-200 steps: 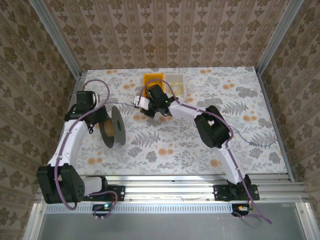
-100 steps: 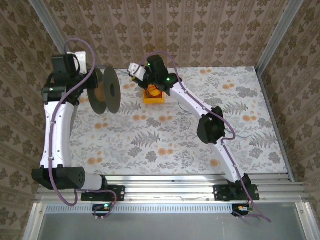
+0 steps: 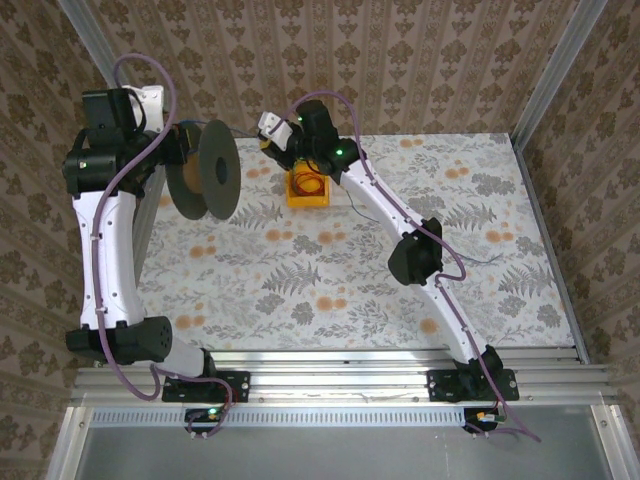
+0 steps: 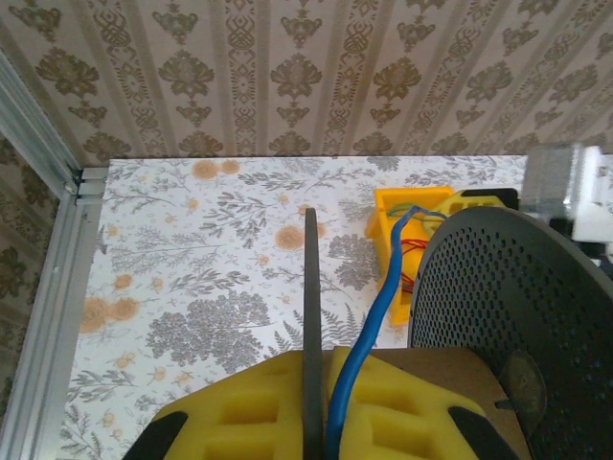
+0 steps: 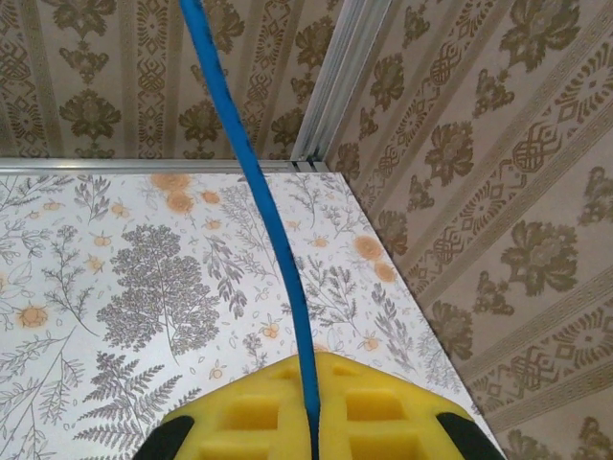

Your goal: Wrap the cables

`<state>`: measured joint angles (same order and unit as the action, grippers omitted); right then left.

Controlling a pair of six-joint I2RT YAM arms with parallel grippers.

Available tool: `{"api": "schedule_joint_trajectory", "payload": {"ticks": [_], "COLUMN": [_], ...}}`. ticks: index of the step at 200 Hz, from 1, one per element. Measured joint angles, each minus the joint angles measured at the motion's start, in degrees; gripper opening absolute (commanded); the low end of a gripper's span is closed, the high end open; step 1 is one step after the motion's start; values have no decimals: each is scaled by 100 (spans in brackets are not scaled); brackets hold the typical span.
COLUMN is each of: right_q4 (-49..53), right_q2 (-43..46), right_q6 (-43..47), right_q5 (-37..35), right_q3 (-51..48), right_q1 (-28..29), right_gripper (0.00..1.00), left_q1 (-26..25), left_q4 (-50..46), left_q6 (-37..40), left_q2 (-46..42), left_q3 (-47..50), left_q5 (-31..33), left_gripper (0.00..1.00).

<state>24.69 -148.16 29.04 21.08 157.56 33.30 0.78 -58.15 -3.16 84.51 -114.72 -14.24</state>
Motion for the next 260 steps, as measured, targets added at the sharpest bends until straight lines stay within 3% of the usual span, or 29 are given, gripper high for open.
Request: {"api": "schedule_joint_trajectory", "payload": {"ticks": [72,103,129,187,199,234,260], "right_q4": [96,-76,-267,-269,-293,-529,-474], "right_q2": [-46,90,313,402,494,922,1010], "right_q6": [-522,-520,-520,-529,-549,-719,-850], "right_q5": [-94,0,85,50,55,72,-33], "right_q3": [-72,-776,-1449,-1827,-2072,-2988,-3528], "right_q1": [-70,-63,35,92,129,240,144], "right_gripper": [0,0,0,0,9,12,20], "left_q1": [197,238,249,313,313,315,426], "left_q4": [243,413,522,1237,1311,1543,2068], "left_q6": [-7,-68,-177,-420,-466,-632,-730], "left_q2": [-13,-13,-13,-26,-26,-31,-114], "left_q3": [372,645,811,1421,1506,1576,1526], "left_q5": [-1130,-1285,-1233,-708,-640,-490,-258], "left_gripper": [0,0,0,0,0,0,0]}}
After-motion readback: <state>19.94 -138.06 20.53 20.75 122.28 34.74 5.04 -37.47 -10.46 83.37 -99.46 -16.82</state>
